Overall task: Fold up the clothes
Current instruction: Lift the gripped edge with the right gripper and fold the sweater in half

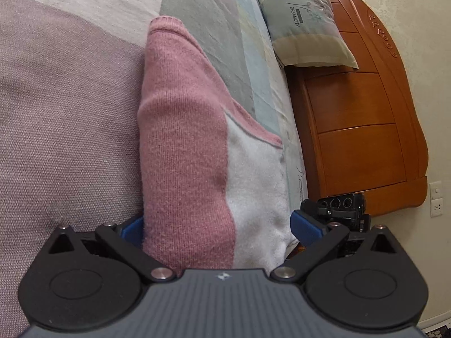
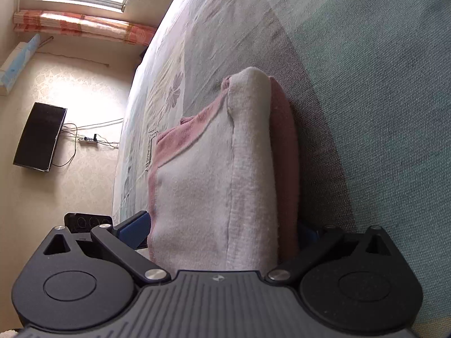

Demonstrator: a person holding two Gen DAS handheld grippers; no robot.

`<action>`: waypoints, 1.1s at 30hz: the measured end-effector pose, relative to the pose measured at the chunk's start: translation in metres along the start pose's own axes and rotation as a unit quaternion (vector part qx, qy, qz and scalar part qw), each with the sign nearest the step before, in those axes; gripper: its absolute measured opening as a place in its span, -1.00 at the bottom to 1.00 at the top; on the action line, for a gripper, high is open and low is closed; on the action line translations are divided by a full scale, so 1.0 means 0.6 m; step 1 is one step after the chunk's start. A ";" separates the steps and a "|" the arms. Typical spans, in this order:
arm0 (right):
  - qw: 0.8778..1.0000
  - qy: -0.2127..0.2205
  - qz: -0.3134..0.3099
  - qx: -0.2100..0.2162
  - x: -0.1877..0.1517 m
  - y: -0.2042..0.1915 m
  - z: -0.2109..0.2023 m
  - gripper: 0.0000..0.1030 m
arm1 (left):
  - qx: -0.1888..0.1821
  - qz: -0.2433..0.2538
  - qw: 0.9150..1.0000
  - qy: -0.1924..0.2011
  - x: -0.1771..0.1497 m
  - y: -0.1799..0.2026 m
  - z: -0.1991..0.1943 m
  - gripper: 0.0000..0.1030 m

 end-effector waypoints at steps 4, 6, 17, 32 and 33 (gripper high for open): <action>1.000 -0.002 0.005 0.009 0.018 0.001 0.013 1.00 | 0.019 0.011 1.000 -0.001 0.015 0.021 0.026 0.96; 1.000 -0.002 0.008 0.014 0.028 0.002 0.022 1.00 | 0.024 0.009 1.000 -0.003 0.017 0.027 0.034 0.96; 1.000 0.001 -0.005 0.021 0.003 -0.008 0.012 1.00 | -0.009 -0.017 1.000 0.001 -0.009 0.023 0.031 0.96; 0.998 0.019 -0.011 0.053 0.001 -0.032 -0.006 1.00 | -0.031 -0.010 0.999 0.015 -0.004 0.085 0.039 0.96; 0.998 0.016 -0.017 0.050 0.000 -0.038 -0.006 1.00 | -0.033 -0.008 0.999 0.016 -0.003 0.089 0.038 0.96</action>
Point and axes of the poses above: each gripper's, at about its wrist camera, not at the fingertips, and z roughly the way its jaws point, y to its right, x to its top, the point moved 6 cm from there along z, roughly the way its jaws point, and after that the axes turned 13 degrees about x, right-handed, at the moved point
